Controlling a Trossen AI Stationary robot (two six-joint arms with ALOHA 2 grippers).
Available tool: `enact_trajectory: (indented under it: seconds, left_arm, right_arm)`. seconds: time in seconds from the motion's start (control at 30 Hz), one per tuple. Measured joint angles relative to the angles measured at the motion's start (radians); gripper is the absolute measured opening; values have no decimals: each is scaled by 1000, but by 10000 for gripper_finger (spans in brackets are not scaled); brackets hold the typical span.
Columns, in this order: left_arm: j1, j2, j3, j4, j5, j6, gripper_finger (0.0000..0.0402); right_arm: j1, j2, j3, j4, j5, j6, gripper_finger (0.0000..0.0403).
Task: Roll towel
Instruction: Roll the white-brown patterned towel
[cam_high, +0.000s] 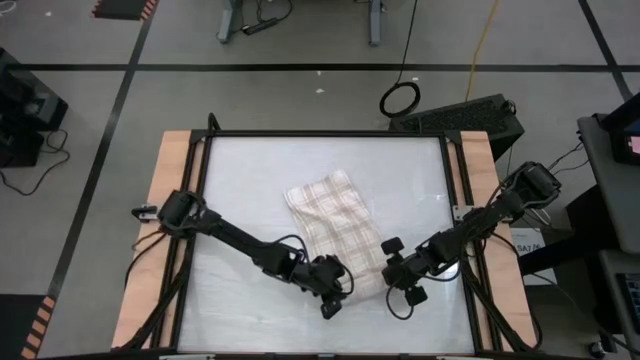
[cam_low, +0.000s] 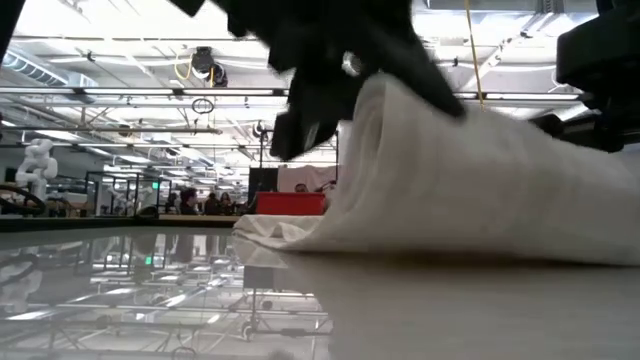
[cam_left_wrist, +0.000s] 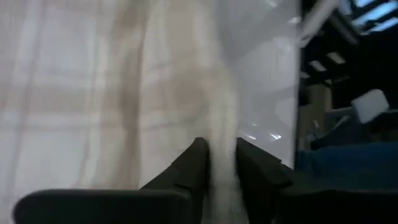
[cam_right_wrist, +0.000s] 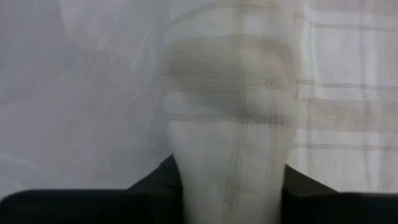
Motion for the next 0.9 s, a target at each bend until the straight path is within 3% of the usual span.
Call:
enact_trajectory:
  seconds: [0.2, 0.37, 0.47, 0.7, 0.9]
  left_arm:
    - [-4, -57, 1, -56, -1, 82, 172]
    - [-19, -56, 0, -48, -29, 57, 257]
    - [-63, -57, 0, -6, -108, 65, 290]
    - [-162, -49, 1, -34, -386, 146, 308]
    - [-181, -2, 1, 12, -425, 188, 309]
  right_arm:
    - [0, 0, 0, -1, 0, 24, 63]
    - [-4, 0, 0, 4, -19, 30, 57]
    - [-22, 0, 0, 6, -75, 78, 57]
    - [-61, 0, 0, 9, -140, 107, 57]
    - [-116, 0, 0, 36, -258, 120, 57]
